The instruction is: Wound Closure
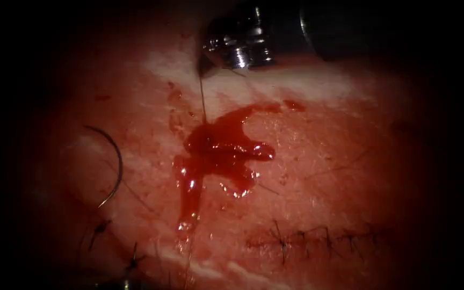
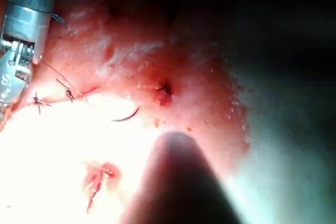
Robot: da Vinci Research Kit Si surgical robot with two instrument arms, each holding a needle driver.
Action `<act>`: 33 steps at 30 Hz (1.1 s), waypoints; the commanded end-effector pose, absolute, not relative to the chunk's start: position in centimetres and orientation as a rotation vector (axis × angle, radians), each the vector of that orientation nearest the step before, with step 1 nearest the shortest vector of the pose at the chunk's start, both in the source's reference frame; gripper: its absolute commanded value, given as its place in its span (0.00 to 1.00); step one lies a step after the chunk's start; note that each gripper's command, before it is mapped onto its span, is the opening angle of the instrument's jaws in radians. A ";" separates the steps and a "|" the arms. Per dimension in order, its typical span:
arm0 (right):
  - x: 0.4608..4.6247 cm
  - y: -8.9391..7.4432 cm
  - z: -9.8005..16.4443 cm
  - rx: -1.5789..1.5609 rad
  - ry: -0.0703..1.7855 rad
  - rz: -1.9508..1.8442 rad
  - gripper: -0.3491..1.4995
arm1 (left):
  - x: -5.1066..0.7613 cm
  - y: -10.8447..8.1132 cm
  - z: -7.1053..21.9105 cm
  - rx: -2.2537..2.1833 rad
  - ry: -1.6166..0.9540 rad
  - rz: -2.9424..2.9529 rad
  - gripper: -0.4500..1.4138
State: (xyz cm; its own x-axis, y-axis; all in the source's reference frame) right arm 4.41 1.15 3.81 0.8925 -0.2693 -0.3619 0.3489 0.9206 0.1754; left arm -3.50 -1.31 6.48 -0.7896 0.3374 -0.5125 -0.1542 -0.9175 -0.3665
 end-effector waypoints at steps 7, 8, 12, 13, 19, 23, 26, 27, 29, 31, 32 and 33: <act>4.30 1.1 3.8 0.158 0.424 -0.097 0.69 | -3.39 -1.0 6.2 -0.855 -0.393 2.690 0.00; 4.25 1.1 3.8 0.149 0.425 -0.077 0.71 | -3.37 -0.9 6.2 -0.852 -0.388 2.686 0.00; 4.05 1.1 3.8 0.090 0.421 -0.054 0.84 | -3.28 -0.6 6.0 -0.838 -0.356 2.668 0.00; 4.00 1.1 3.8 0.075 0.423 -0.035 0.87 | -3.26 -0.6 6.0 -0.840 -0.342 2.673 0.00; 3.57 1.2 3.6 0.011 0.477 0.106 0.89 | -3.12 -0.1 5.7 -0.827 -0.260 2.693 0.00; 3.35 1.0 3.6 0.011 0.545 0.189 0.88 | -3.03 0.2 5.6 -0.824 -0.209 2.701 0.00; 3.20 1.0 3.5 0.004 0.598 0.278 0.92 | -2.99 0.3 5.5 -0.811 -0.193 2.705 0.00; 3.16 1.0 3.5 -0.002 0.609 0.311 0.94 | -2.98 0.4 5.6 -0.810 -0.187 2.709 0.00; 3.09 1.0 3.4 -0.010 0.630 0.378 0.98 | -2.98 0.5 5.6 -0.803 -0.175 2.720 0.00; 3.07 1.0 3.3 -0.014 0.651 0.427 0.98 | -2.98 0.5 5.6 -0.796 -0.164 2.729 0.00; 3.07 1.0 3.3 -0.014 0.657 0.439 0.98 | -2.98 0.5 5.6 -0.792 -0.160 2.732 0.00; 3.07 0.9 3.3 -0.016 0.662 0.446 0.98 | -2.99 0.6 5.7 -0.789 -0.152 2.740 0.00</act>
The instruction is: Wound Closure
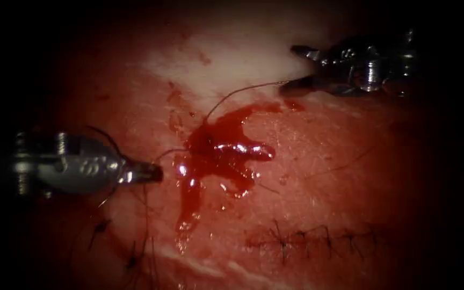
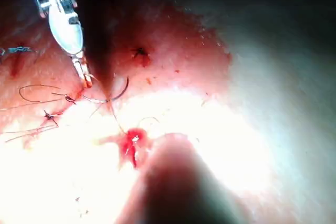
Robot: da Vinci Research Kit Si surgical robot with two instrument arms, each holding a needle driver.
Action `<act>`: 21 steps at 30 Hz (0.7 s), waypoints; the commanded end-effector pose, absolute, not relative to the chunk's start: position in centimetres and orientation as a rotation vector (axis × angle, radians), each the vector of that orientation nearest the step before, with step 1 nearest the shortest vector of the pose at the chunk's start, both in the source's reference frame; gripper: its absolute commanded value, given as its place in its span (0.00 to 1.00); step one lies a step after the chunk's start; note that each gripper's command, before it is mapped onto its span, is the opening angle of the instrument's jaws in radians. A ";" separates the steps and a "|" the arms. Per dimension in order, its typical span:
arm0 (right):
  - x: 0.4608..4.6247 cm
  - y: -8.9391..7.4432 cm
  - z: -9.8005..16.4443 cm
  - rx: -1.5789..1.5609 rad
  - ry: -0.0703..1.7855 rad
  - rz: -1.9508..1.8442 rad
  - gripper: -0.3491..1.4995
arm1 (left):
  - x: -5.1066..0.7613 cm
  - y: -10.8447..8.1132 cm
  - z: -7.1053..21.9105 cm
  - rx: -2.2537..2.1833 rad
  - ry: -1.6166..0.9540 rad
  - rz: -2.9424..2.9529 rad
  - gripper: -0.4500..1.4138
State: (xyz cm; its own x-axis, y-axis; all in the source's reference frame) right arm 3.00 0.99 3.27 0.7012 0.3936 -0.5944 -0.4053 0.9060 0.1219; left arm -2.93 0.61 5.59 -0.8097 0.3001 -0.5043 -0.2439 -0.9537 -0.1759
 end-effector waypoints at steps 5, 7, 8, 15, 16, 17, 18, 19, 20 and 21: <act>3.06 0.9 3.1 0.017 0.730 0.502 0.98 | -2.95 0.7 5.8 -0.760 -0.111 2.764 0.00; 3.07 0.8 3.0 0.048 0.758 0.512 0.98 | -2.92 0.8 5.8 -0.753 -0.099 2.773 0.00; 3.08 0.8 3.0 0.068 0.769 0.510 0.98 | -2.92 0.7 5.8 -0.750 -0.097 2.772 0.00; 3.31 0.2 2.5 0.254 0.857 0.463 0.98 | -3.02 0.6 5.7 -0.738 -0.097 2.803 0.00; 3.31 0.2 2.4 0.262 0.867 0.462 0.98 | -3.04 0.6 5.7 -0.740 -0.100 2.805 0.00; 3.30 0.2 2.3 0.272 0.881 0.465 0.98 | -3.07 0.6 5.7 -0.742 -0.100 2.811 0.00; 3.29 0.2 2.2 0.276 0.886 0.466 0.98 | -3.08 0.6 5.6 -0.742 -0.101 2.813 0.00; 3.25 0.3 2.1 0.282 0.889 0.459 0.98 | -3.10 0.6 5.6 -0.744 -0.099 2.821 0.00; 3.22 0.3 2.0 0.291 0.894 0.464 0.98 | -3.11 0.6 5.6 -0.743 -0.100 2.823 0.00; 3.13 0.4 1.8 0.306 0.911 0.472 0.98 | -3.12 0.6 5.6 -0.743 -0.100 2.830 0.00</act>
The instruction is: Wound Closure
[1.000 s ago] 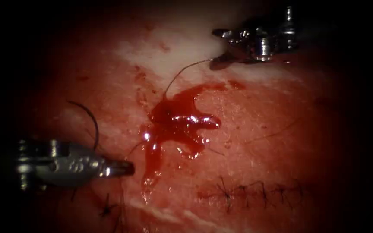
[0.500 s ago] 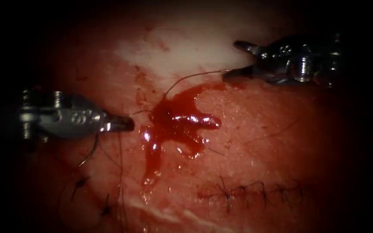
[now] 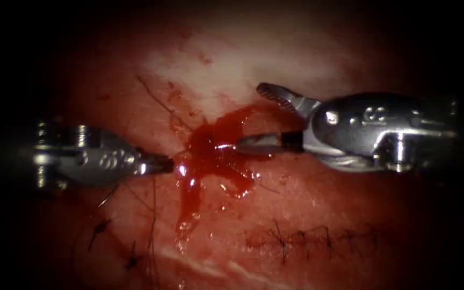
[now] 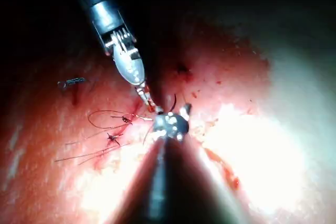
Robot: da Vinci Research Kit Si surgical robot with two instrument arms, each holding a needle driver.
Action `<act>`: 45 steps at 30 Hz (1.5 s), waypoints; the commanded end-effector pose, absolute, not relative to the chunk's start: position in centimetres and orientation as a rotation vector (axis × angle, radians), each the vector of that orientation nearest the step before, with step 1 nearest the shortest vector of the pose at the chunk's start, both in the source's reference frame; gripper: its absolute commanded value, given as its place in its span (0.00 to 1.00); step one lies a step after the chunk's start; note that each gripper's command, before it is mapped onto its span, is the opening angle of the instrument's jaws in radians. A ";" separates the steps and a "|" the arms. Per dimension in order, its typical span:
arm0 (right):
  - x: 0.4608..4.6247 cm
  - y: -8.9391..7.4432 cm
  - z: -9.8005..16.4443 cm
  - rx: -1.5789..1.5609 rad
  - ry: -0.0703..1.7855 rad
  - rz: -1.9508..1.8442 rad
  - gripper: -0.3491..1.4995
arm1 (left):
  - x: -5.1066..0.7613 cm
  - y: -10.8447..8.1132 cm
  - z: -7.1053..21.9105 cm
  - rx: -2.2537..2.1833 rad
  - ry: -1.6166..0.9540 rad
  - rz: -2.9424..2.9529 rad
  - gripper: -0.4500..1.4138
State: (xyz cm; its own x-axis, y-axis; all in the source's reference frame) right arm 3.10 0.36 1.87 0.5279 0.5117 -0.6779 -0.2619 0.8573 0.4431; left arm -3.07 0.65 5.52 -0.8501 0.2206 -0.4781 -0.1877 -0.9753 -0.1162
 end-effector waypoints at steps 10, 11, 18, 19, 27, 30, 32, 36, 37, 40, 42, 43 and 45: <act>2.87 0.4 1.3 0.284 0.952 0.436 0.99 | -3.20 0.6 5.6 -0.743 -0.092 2.844 0.00; 2.94 0.3 1.3 0.295 0.956 0.403 0.95 | -3.22 0.6 5.6 -0.744 -0.094 2.843 0.00; 3.47 0.0 2.1 0.294 0.866 0.273 0.89 | -3.25 0.6 5.6 -0.752 -0.091 2.857 0.00; 3.47 0.0 2.1 0.294 0.866 0.273 0.89 | -3.25 0.6 5.6 -0.752 -0.091 2.857 0.00; 3.66 -0.1 2.7 0.221 0.850 0.227 0.70 | -3.14 0.7 5.7 -0.749 -0.092 2.862 0.00; 3.64 0.0 2.8 0.185 0.846 0.212 0.68 | -3.14 0.7 5.7 -0.746 -0.092 2.864 0.00; 3.67 -0.1 2.8 0.168 0.841 0.194 0.67 | -3.14 0.7 5.7 -0.745 -0.089 2.864 0.00; 3.74 -0.1 2.7 0.197 0.865 0.152 0.64 | -3.14 0.7 5.7 -0.744 -0.089 2.864 0.00; 3.76 -0.1 2.7 0.193 0.866 0.142 0.63 | -3.14 0.7 5.7 -0.741 -0.092 2.865 0.00; 3.80 -0.1 2.8 0.192 0.868 0.133 0.57 | -3.14 0.7 5.7 -0.740 -0.091 2.865 0.00; 3.84 0.0 2.8 0.185 0.868 0.122 0.50 | -3.15 0.7 5.7 -0.738 -0.091 2.864 0.00; 3.86 0.0 2.8 0.188 0.867 0.118 0.44 | -3.15 0.7 5.7 -0.737 -0.091 2.863 0.00; 3.90 0.0 2.8 0.201 0.871 0.110 0.36 | -3.16 0.7 5.7 -0.736 -0.092 2.862 0.00</act>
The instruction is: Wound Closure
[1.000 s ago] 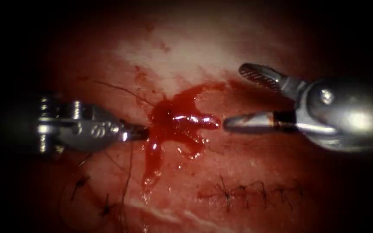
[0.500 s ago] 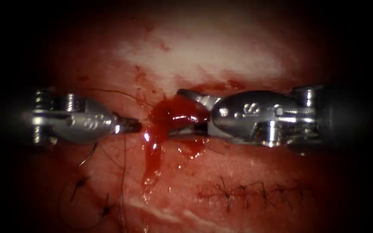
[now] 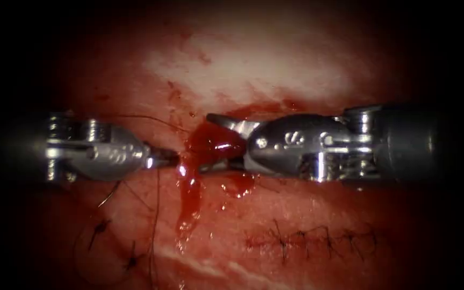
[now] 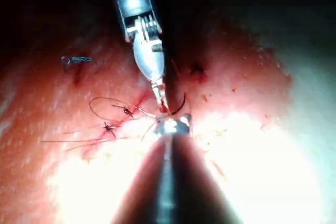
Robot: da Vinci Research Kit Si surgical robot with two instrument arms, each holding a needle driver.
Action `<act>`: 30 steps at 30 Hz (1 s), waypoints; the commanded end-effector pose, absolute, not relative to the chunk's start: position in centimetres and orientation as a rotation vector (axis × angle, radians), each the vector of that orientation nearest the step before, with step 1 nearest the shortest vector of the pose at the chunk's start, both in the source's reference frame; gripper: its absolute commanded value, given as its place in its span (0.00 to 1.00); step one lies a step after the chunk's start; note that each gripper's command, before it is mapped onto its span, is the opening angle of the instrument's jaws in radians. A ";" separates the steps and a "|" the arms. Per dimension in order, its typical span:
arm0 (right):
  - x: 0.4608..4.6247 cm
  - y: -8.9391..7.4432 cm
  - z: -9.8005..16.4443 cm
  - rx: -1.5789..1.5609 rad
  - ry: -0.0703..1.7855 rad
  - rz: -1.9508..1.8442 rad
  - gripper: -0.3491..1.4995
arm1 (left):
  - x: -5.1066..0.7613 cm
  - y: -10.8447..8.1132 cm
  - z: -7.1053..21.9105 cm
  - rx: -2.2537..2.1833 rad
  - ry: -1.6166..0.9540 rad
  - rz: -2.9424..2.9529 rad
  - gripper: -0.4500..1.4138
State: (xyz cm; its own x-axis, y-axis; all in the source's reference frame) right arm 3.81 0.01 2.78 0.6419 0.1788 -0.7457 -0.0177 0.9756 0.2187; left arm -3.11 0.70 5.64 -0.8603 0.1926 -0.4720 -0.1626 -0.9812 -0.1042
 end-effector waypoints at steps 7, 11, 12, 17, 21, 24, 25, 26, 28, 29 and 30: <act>4.06 0.0 3.0 0.209 0.873 0.047 0.06 | -3.16 0.7 5.7 -0.733 -0.093 2.861 0.00; 4.06 -0.1 3.0 0.229 0.873 0.031 0.00 | -3.17 0.6 5.6 -0.729 -0.096 2.862 0.00; 4.05 -0.1 3.0 0.233 0.875 0.022 0.00 | -3.17 0.6 5.6 -0.729 -0.095 2.862 0.00; 4.00 0.0 3.0 0.248 0.879 0.019 0.00 | -3.16 0.6 5.6 -0.728 -0.095 2.861 0.00; 3.85 0.1 2.9 0.215 0.875 0.044 0.00 | -3.16 0.6 5.6 -0.693 -0.106 2.740 0.50; 3.76 0.2 2.9 0.191 0.875 0.067 0.00 | -3.16 0.5 5.7 -0.667 -0.111 2.676 0.60; 3.72 0.2 2.9 0.187 0.879 0.076 0.00 | -3.16 0.5 5.7 -0.663 -0.125 2.635 0.63; 3.71 0.2 2.9 0.184 0.881 0.082 0.00 | -3.16 0.5 5.7 -0.682 -0.149 2.595 0.66; 3.68 0.2 2.9 0.182 0.875 0.089 0.00 | -3.17 0.4 5.8 -0.753 -0.185 2.530 0.69; 3.67 0.2 2.9 0.181 0.875 0.089 0.00 | -3.17 0.4 5.8 -0.777 -0.197 2.501 0.70; 3.67 0.2 2.9 0.181 0.875 0.088 0.00 | -3.16 0.3 5.8 -0.793 -0.207 2.463 0.72</act>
State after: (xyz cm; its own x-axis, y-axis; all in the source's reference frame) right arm 3.60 0.25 2.85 0.6393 0.1513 -0.7540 -0.0044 0.9812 0.1932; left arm -3.10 0.35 5.82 -0.6691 0.5488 -0.5011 -0.4575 -0.8356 -0.3042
